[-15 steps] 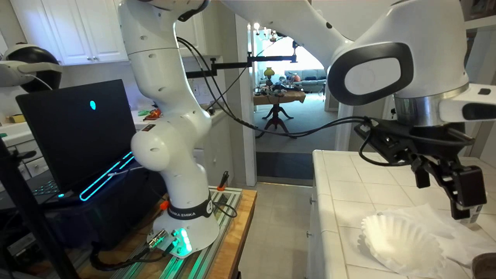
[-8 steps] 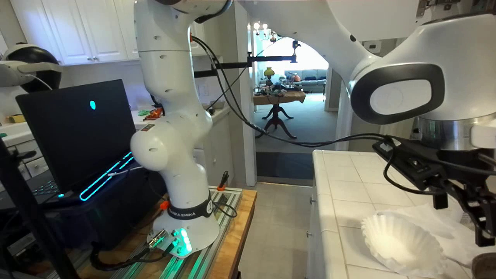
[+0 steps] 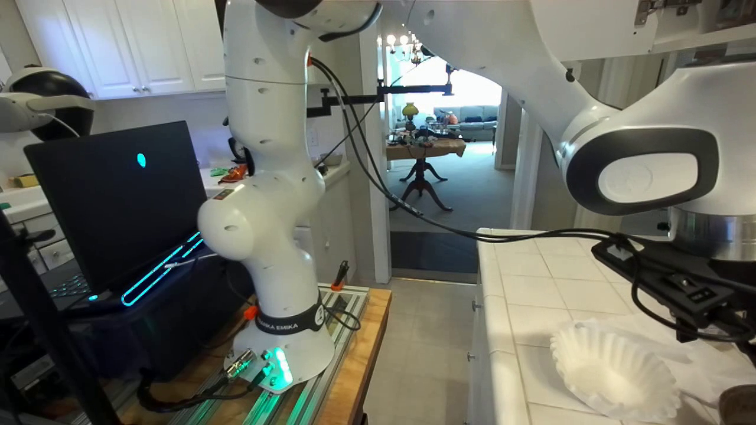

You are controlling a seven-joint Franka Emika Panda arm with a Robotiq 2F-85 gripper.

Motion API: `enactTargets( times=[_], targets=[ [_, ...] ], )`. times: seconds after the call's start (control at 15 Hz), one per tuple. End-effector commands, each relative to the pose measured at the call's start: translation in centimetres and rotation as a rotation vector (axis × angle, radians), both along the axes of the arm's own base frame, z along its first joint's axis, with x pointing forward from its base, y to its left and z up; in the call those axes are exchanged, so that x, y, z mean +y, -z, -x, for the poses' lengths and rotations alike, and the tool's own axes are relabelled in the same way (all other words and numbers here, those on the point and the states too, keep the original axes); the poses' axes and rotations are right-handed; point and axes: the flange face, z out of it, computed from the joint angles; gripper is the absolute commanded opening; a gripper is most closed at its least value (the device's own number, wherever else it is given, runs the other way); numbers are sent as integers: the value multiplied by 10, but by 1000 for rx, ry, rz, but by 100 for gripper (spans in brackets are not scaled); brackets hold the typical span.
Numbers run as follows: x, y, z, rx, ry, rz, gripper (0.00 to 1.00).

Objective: Move the pot to the right

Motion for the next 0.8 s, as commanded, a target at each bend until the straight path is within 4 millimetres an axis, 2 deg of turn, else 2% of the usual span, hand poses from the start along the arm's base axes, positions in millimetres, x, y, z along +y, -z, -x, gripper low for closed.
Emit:
enactTargets(
  times=[0.0,0.33,0.4,0.47,0.53,0.73],
  targets=[
    [3,14,-15,-20,-58,-7,100],
    [7,29,-19,-36,-111,4,93],
    [6,31,-19,-38,-117,5,87],
    [5,33,-19,-43,-118,3,68],
    [5,35,-19,-45,-121,2,64],
    [1,41,-18,-45,-124,0,42]
  ],
)
